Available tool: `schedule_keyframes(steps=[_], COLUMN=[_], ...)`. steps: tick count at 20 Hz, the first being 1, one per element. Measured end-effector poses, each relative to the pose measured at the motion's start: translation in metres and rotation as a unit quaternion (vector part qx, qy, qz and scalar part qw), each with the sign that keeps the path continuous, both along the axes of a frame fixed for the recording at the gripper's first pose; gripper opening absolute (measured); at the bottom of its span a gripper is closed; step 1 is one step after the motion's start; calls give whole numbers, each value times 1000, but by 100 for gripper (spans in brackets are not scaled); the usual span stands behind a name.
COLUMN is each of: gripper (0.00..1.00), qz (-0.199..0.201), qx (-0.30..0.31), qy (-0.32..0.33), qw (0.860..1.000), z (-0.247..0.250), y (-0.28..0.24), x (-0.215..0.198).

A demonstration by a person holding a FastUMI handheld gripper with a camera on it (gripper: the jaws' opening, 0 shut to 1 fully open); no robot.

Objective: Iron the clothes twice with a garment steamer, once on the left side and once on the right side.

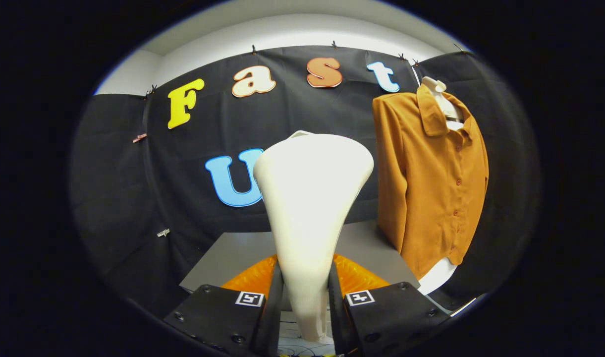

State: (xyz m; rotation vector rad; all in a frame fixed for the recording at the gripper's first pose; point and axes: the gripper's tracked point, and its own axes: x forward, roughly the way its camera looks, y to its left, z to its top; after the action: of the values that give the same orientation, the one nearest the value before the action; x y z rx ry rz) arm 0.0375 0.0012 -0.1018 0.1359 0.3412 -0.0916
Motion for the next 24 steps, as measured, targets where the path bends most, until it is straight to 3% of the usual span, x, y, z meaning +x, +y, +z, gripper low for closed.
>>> schedule_keyframes(steps=[7,13,24], gripper=[45,45,45], qz=[-55,-102,-58], qx=[-12,-18,1], qy=[-53,-56,-24], qw=[997,993,998], z=[36,40,9], y=[-53,-130,-259], x=[-50,-62,-5])
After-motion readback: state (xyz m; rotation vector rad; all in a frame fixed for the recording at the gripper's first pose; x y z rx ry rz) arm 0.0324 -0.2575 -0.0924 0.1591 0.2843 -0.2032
